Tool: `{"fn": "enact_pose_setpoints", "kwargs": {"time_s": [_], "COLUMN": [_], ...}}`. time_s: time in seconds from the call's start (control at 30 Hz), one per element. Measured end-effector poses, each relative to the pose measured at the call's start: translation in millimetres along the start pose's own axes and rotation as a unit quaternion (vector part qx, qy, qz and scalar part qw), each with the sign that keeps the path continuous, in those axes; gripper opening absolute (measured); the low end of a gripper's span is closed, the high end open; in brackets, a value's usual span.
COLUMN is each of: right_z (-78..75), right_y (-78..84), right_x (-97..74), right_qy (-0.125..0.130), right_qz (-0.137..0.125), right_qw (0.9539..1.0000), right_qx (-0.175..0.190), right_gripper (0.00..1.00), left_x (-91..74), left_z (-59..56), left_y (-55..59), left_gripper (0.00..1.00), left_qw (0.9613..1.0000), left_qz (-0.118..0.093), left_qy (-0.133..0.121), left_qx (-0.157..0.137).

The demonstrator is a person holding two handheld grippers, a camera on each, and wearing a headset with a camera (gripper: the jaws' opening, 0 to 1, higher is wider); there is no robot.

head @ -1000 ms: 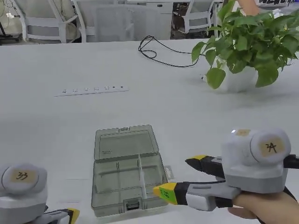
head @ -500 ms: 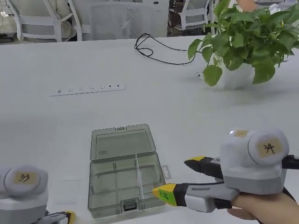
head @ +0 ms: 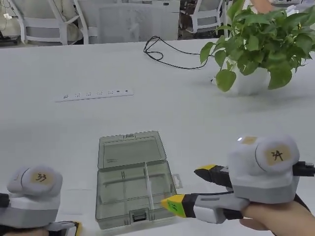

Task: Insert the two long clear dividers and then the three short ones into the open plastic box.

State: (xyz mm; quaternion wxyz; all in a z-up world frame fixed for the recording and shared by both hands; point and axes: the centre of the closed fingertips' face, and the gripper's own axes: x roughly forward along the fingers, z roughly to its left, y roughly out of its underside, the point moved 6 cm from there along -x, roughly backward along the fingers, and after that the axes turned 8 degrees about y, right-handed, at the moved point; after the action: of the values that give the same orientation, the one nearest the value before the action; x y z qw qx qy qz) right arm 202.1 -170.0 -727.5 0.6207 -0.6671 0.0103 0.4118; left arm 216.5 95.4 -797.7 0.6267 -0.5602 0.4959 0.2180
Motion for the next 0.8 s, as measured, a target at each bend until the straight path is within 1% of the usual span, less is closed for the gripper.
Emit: {"fn": "enact_pose_setpoints", "kwargs": {"time_s": [0.2, 0.27, 0.3, 0.33, 0.37, 0.53, 0.63, 0.67, 0.7, 0.77, 0.8], "right_z": [2.2, 3.1, 3.7, 4.1, 4.6, 7.3, 11.1, 12.0, 13.3, 16.3, 17.8], "right_y": [-3.7, -4.8, -5.4, -5.7, -5.9, -6.6, -8.7, -9.2, -9.5, -10.2, -10.9], "right_x": [0.7, 0.8, 1.0, 1.2, 1.6, 2.4, 3.3, 3.8, 4.3, 5.4, 6.3], "right_qy": [0.002, 0.002, 0.001, 0.000, 0.000, -0.003, -0.006, -0.008, -0.009, -0.013, -0.013], "right_qz": [-0.002, -0.004, -0.005, -0.005, -0.005, -0.005, -0.007, -0.008, -0.008, -0.009, -0.010], "right_qw": [1.0000, 1.0000, 1.0000, 1.0000, 1.0000, 1.0000, 0.9999, 0.9999, 0.9999, 0.9998, 0.9998], "right_qx": [0.000, 0.001, 0.002, 0.002, 0.002, 0.002, 0.004, 0.006, 0.007, 0.011, 0.014], "right_gripper": [0.65, 0.65, 0.65, 0.65, 0.65, 0.65, 0.64, 0.64, 0.64, 0.63, 0.62], "left_x": [-0.6, -1.5, -3.2, -3.2, -3.5, -4.5, -8.3, -9.8, -10.9, -13.1, -15.0], "left_z": [-0.1, 0.1, 0.9, 1.6, 1.4, 2.6, 2.3, 1.8, 1.5, 3.1, 3.2], "left_y": [-0.2, 0.0, -1.0, 0.1, 0.9, 1.5, 2.6, 2.1, 1.9, 2.2, 1.1], "left_gripper": [0.32, 0.31, 0.31, 0.30, 0.30, 0.30, 0.30, 0.30, 0.30, 0.30, 0.30], "left_qw": [1.0000, 1.0000, 0.9999, 0.9999, 0.9997, 0.9996, 0.9989, 0.9984, 0.9980, 0.9973, 0.9966], "left_qz": [0.005, 0.003, -0.004, 0.000, -0.002, -0.007, -0.020, -0.032, -0.039, -0.045, -0.056], "left_qy": [-0.001, 0.000, 0.003, 0.004, 0.008, 0.009, 0.013, 0.014, 0.014, 0.012, 0.011], "left_qx": [-0.005, -0.006, -0.012, -0.015, -0.021, -0.026, -0.040, -0.045, -0.048, -0.056, -0.060]}}
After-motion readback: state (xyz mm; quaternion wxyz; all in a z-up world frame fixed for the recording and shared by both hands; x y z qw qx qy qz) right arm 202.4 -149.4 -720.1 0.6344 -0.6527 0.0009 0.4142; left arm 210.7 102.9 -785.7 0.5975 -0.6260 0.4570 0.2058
